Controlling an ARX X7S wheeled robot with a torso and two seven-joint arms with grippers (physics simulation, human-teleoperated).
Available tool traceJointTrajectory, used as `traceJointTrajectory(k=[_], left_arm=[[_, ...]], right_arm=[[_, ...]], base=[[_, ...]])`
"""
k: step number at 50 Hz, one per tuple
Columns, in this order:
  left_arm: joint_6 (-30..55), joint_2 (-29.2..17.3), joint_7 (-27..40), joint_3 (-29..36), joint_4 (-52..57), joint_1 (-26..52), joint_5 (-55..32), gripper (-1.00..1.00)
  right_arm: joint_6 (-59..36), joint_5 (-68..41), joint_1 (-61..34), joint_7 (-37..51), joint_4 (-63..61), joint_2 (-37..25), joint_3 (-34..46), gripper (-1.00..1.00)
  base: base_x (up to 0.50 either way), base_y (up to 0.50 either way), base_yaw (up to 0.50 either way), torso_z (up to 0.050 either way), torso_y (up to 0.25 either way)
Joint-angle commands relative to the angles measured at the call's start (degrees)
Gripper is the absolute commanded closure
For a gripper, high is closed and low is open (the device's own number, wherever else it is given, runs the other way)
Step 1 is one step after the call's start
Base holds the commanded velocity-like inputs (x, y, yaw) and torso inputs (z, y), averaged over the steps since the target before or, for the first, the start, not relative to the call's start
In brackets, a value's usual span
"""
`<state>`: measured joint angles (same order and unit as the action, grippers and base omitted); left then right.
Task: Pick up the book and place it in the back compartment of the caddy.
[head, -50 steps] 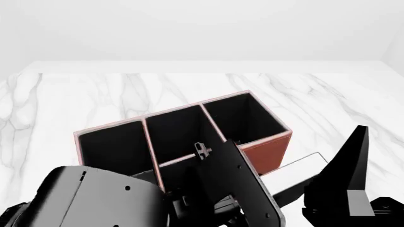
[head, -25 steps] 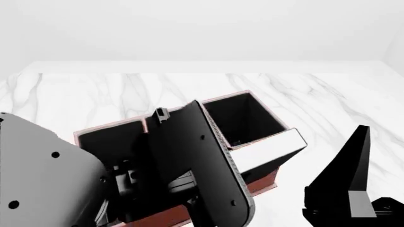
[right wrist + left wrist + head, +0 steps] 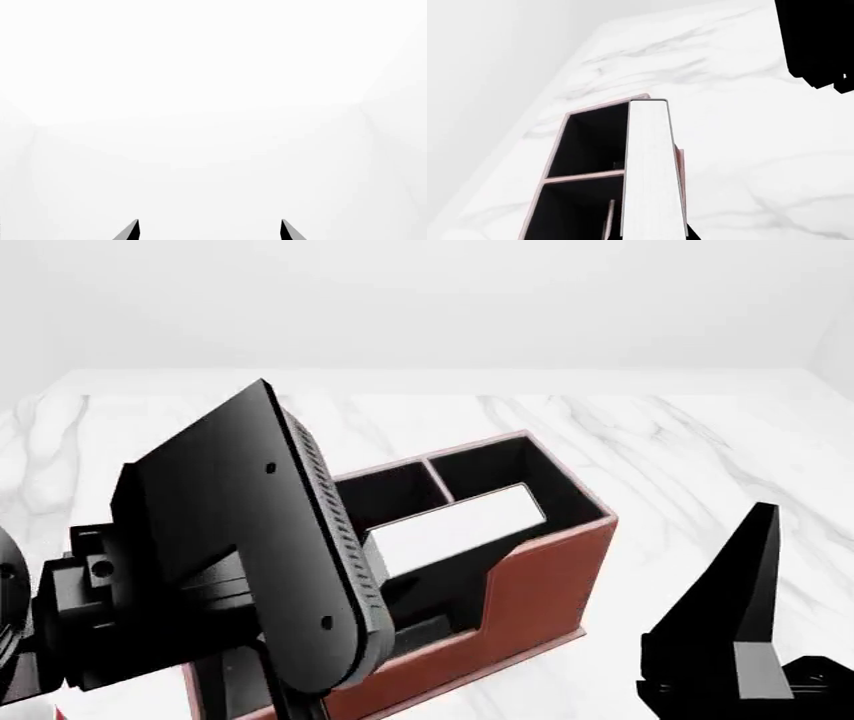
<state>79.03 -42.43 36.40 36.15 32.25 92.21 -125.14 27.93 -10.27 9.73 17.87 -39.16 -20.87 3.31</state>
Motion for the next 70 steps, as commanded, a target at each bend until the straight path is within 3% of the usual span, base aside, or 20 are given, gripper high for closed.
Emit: traceJointTrajectory(k=[1,12,26,34,44,48,58,70], left_arm=[[0.03,-3.05,-2.04,-3.88,-1.66,4.98,-1.61,1.00],[5.89,5.24,-16.93,-14.05,-7.34,8.28,11.79,1.00],[3.79,5.26,-26.59,-20.50,-6.60,0.55,18.83,1.00],[2.13,3.84,-23.89,-17.67,-11.03,0.27,15.46,1.00],[2.73,4.67,-30.17,-16.61,-16.81,-0.99,26.69,1.00],[1.34,4.97,-26.96,-15.84,-20.49,-1.36,23.25,1.00],[0.21,4.43,-27.23,-15.67,-24.48,-0.60,23.19,1.00],[-2.46,2.92,-28.64,-16.58,-24.00,-7.91,23.19,1.00]], right_arm=[[-0.23,1.22,-0.10,-0.99,-0.18,0.90,-0.77,-1.00],[-0.06,1.20,-0.20,-0.97,0.23,0.81,-0.28,-1.00],[0.18,1.40,-0.39,-0.91,0.95,0.83,0.33,-1.00],[0.44,1.46,-0.33,-0.83,1.12,0.75,0.46,-1.00],[0.27,1.24,-0.49,-0.63,1.13,0.53,0.52,-1.00],[0.40,1.22,-0.44,-0.58,1.28,0.47,0.53,-1.00],[0.46,1.37,-0.66,-0.54,1.78,0.50,1.00,-1.00],[0.73,1.62,-0.80,-0.43,2.52,0.51,1.33,-1.00]], base=[[0.00,0.00,0.00,0.000,0.000],[0.00,0.00,0.00,0.000,0.002],[0.00,0.00,0.00,0.000,0.001],[0.00,0.00,0.00,0.000,0.001],[0.00,0.00,0.00,0.002,0.001],[0.00,0.00,0.00,0.000,0.000],[0.00,0.00,0.00,0.000,0.002],[0.00,0.00,0.00,0.000,0.001]])
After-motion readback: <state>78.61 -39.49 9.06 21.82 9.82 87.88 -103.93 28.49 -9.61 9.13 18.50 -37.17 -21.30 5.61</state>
